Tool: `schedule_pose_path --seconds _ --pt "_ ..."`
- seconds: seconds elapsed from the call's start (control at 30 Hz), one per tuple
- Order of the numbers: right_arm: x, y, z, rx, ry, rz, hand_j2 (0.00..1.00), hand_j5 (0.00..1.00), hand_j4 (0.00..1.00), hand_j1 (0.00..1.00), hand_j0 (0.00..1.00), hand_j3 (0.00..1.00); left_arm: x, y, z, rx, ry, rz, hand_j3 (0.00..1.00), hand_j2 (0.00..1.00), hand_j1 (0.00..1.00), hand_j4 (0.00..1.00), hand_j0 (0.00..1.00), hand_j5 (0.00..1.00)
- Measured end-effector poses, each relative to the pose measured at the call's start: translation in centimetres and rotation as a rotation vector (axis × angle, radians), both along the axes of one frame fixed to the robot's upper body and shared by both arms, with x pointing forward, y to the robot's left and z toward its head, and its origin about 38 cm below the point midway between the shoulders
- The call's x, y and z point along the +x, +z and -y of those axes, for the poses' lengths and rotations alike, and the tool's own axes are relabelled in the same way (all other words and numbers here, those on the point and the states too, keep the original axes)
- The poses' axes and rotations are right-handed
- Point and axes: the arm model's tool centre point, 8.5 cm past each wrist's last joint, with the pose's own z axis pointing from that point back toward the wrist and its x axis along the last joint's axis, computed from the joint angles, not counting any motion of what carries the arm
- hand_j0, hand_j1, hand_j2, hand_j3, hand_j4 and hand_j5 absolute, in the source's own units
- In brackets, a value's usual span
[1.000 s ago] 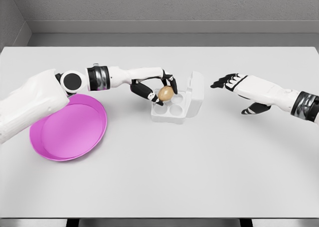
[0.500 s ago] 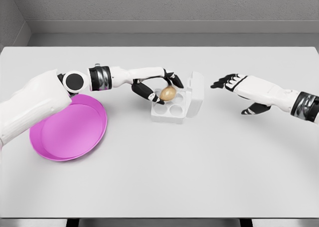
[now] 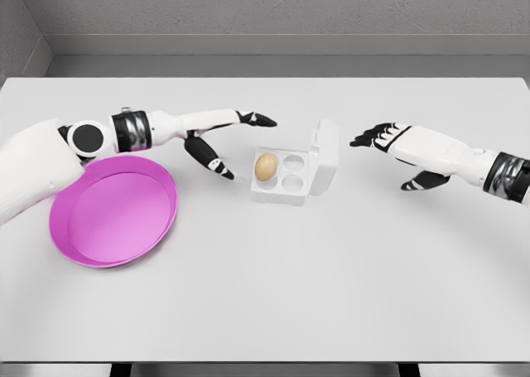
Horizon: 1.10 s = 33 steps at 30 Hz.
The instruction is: Pack egg into the box and close the box lid
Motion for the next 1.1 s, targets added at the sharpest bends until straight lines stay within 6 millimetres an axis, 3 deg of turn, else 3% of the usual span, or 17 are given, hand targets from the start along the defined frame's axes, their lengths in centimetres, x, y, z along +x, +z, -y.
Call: schedule_pose_path --seconds 0.13,0.33,0.4,0.47,0.63,0.7,0.8,0.83,1.1 --pt "0.0 0.0 0.0 0.001 0.0 0.001 1.0 1.0 1.0 1.0 1.0 1.0 -0.1 0.0 -1.7 0.013 0.023 0.001 1.0 1.0 1.0 1.0 1.0 1.0" --pt "0.0 0.1 0.0 0.002 0.0 0.002 1.0 1.0 1.0 1.0 1.0 1.0 -0.3 -0.3 -2.5 0.02 0.035 -0.004 1.0 1.0 1.0 1.0 1.0 1.0" --pt "0.0 0.1 0.0 0.002 0.0 0.002 1.0 1.0 1.0 1.0 1.0 1.0 -0.9 -1.6 -3.5 0.02 0.054 -0.029 1.0 1.0 1.0 1.0 1.0 1.0" --pt "0.0 0.0 0.0 0.002 0.0 0.001 1.0 1.0 1.0 1.0 1.0 1.0 -0.8 -1.3 -4.3 0.012 0.075 -0.025 1.0 1.0 1.0 1.0 1.0 1.0" --pt "0.0 0.0 0.0 0.002 0.001 0.002 1.0 1.0 1.0 1.0 1.0 1.0 -0.5 -0.6 -8.3 0.036 0.151 -0.01 1.0 1.0 1.0 1.0 1.0 1.0" --pt "0.0 0.1 -0.1 0.003 0.001 0.003 1.0 1.0 1.0 1.0 1.0 1.0 -1.2 -1.5 -10.8 0.047 0.199 -0.028 1.0 1.0 1.0 1.0 1.0 1.0" --pt "-0.3 0.1 -0.4 0.003 0.013 0.006 1.0 1.0 1.0 1.0 1.0 1.0 -1.2 -0.3 -13.4 0.05 0.248 -0.008 1.0 1.0 1.0 1.0 1.0 1.0" --pt "-0.6 0.0 -0.5 0.002 0.018 0.004 1.0 1.0 1.0 1.0 1.0 1.0 -1.8 -1.2 -14.0 0.048 0.262 -0.027 1.0 1.0 1.0 1.0 1.0 1.0" --pt "-1.3 0.9 -1.7 0.011 0.061 0.033 1.0 1.0 1.0 1.0 1.0 1.0 -1.6 0.8 -15.5 0.009 0.295 0.012 1.0 1.0 1.0 1.0 1.0 1.0"
